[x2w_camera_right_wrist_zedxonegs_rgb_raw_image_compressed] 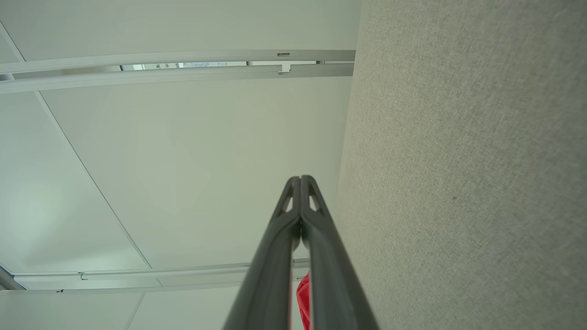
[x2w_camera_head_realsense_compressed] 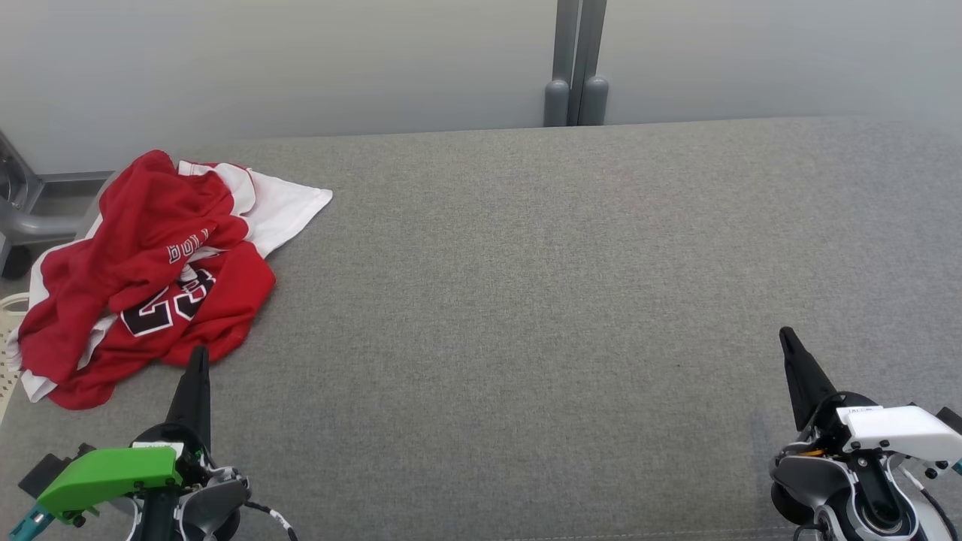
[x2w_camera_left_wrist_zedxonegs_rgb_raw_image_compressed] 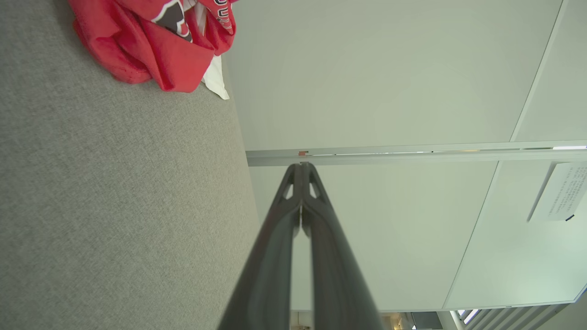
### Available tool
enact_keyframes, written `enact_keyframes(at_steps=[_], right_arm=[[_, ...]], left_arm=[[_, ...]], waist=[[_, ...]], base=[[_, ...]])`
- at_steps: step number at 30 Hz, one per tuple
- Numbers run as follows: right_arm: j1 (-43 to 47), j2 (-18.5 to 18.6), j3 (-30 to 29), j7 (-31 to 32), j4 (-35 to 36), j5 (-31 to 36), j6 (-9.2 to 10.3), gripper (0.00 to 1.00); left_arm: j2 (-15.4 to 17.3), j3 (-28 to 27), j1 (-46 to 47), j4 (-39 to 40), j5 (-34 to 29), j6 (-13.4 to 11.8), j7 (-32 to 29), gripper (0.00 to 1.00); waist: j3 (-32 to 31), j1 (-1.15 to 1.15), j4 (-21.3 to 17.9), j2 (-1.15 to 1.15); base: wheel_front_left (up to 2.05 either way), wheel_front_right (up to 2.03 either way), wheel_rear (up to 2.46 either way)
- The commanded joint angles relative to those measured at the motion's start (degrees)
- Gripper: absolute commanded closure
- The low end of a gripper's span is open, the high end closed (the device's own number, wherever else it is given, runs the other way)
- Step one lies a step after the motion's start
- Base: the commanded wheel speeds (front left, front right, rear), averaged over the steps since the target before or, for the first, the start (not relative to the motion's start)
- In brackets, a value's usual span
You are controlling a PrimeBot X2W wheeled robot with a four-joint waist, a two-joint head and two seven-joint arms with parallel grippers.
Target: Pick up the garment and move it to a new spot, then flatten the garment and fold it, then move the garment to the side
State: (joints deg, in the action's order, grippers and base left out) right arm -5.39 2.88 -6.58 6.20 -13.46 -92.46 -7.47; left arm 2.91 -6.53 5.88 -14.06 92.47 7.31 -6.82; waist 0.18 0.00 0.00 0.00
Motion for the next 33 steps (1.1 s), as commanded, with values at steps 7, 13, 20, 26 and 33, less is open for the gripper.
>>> enact_keyframes(at_steps=[7, 13, 20, 26, 33], right_arm=[[-0.60, 0.03, -0.03, 0.13, 0.03, 0.32, -0.05, 1.00], [-0.60, 0.03, -0.03, 0.13, 0.03, 0.32, -0.05, 1.00], [1.12, -0.38, 0.18, -0.07, -1.38, 0.01, 0.01, 0.00], [1.56, -0.52, 1.78, -1.43, -2.24, 0.81, 0.01, 0.00], [0.66, -0.34, 4.22, -3.69, -3.77, 5.10, 0.00, 0.00]], left_arm=[[-0.01, -0.10, 0.84, -0.01, -0.53, 0.34, -0.07, 1.00], [-0.01, -0.10, 0.84, -0.01, -0.53, 0.35, -0.07, 1.00], [-0.30, 0.18, -1.09, -1.46, 0.10, -0.09, 0.08, 0.00], [-0.43, 1.19, -2.08, -1.99, -0.19, -0.08, 1.39, 0.00], [-0.16, 2.64, -2.27, -2.38, -3.50, -0.35, 3.79, 0.00]], waist=[[0.00, 0.00, 0.00, 0.00], [0.00, 0.00, 0.00, 0.00], [0.00, 0.00, 0.00, 0.00], [-0.21, 0.00, -0.05, 0.00], [-0.57, 0.00, -0.10, 0.00]], base=[[0.00, 0.00, 0.00], [0.00, 0.00, 0.00], [0.00, 0.00, 0.00], [0.00, 0.00, 0.00], [0.00, 0.00, 0.00]])
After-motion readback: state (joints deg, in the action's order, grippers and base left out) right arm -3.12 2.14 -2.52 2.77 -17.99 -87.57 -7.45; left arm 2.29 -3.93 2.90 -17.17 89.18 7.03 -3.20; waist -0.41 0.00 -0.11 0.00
